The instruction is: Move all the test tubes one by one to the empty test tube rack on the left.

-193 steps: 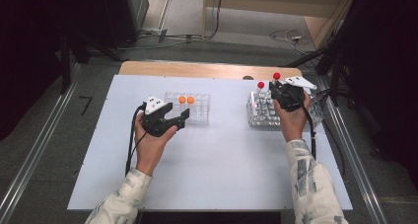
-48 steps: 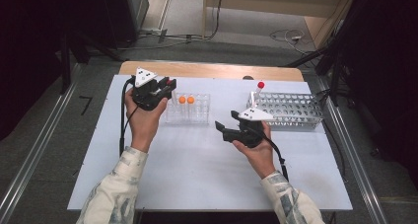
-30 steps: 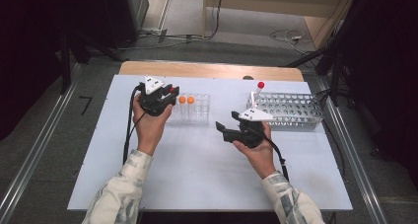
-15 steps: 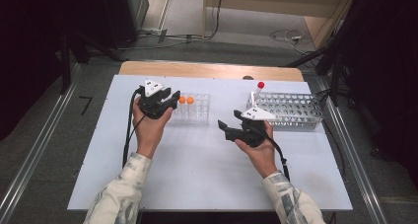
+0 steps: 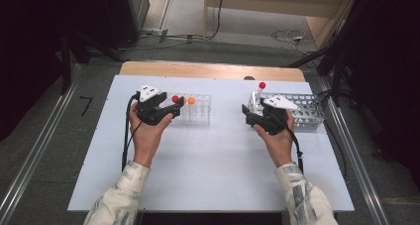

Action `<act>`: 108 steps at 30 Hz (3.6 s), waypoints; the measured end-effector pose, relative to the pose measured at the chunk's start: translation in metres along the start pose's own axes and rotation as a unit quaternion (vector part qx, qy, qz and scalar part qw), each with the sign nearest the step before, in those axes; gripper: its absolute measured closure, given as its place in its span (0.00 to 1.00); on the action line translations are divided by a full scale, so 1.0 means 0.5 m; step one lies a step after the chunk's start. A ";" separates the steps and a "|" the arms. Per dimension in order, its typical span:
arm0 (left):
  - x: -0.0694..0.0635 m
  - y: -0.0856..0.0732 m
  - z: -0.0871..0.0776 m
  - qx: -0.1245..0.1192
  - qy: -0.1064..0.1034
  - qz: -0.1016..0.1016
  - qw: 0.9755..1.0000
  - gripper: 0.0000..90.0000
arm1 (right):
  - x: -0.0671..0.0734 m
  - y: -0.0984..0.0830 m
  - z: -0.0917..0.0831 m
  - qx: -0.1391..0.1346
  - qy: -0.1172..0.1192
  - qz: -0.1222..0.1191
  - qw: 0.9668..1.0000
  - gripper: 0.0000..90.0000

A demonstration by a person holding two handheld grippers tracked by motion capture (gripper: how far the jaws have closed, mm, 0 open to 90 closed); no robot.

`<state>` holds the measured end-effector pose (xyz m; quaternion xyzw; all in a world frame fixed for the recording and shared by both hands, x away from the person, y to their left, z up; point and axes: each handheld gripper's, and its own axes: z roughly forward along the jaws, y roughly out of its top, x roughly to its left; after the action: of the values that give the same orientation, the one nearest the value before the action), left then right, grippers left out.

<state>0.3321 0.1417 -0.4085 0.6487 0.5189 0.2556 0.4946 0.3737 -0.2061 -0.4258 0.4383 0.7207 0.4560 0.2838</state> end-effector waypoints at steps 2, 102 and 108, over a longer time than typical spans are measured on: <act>-0.002 -0.001 -0.001 -0.001 -0.002 0.000 1.000 0.39 | -0.018 0.001 0.009 0.000 -0.013 0.009 1.000 0.29; -0.097 -0.018 -0.003 0.016 -0.074 0.044 0.996 0.27 | 0.195 -0.013 0.044 0.041 0.163 -0.064 0.984 0.79; -0.114 -0.028 0.002 0.018 -0.090 0.063 0.994 0.37 | 0.235 -0.019 0.054 0.049 0.184 -0.076 0.979 0.79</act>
<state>0.3084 0.0884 -0.4111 0.7095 0.4344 0.2174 0.5105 0.3384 -0.0922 -0.4471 0.3045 0.8134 0.4699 0.1578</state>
